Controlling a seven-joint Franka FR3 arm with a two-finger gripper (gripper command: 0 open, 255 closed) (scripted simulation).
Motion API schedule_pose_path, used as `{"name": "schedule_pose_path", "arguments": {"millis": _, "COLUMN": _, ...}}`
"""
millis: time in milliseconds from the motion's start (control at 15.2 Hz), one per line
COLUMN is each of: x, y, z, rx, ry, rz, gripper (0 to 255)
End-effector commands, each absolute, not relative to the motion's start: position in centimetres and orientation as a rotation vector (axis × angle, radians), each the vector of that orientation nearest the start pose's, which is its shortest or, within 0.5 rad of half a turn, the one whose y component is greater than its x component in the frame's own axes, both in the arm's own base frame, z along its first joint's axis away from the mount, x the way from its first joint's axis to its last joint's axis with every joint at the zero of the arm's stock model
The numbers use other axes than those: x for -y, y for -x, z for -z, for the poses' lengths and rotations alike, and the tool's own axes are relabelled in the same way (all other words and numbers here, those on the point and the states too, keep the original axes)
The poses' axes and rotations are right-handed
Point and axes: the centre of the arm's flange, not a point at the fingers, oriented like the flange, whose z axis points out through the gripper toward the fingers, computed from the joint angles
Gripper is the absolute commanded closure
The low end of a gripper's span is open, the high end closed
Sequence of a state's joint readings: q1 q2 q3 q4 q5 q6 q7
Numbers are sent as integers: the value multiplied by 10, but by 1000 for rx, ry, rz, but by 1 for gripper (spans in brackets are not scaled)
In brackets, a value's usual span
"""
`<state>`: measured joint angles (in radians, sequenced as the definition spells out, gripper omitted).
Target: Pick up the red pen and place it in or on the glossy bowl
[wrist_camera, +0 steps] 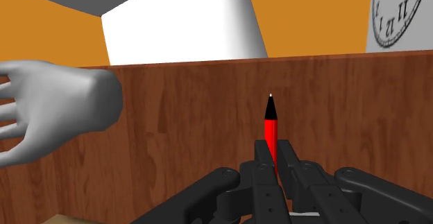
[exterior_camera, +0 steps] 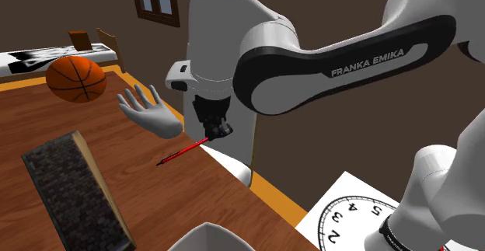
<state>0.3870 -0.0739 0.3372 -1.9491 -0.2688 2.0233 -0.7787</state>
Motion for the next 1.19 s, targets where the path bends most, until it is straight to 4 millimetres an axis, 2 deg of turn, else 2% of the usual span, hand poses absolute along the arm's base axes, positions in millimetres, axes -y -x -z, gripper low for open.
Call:
{"name": "schedule_pose_path", "arguments": {"millis": 0, "x": -369, "y": -399, "z": -527, "rx": -2054, "ry": -1987, "rz": -193, "gripper": 255}}
{"name": "schedule_pose_path", "arguments": {"millis": 1122, "x": -463, "y": -196, "z": -541, "rx": -2054, "ry": -1987, "rz": -193, "gripper": 255}}
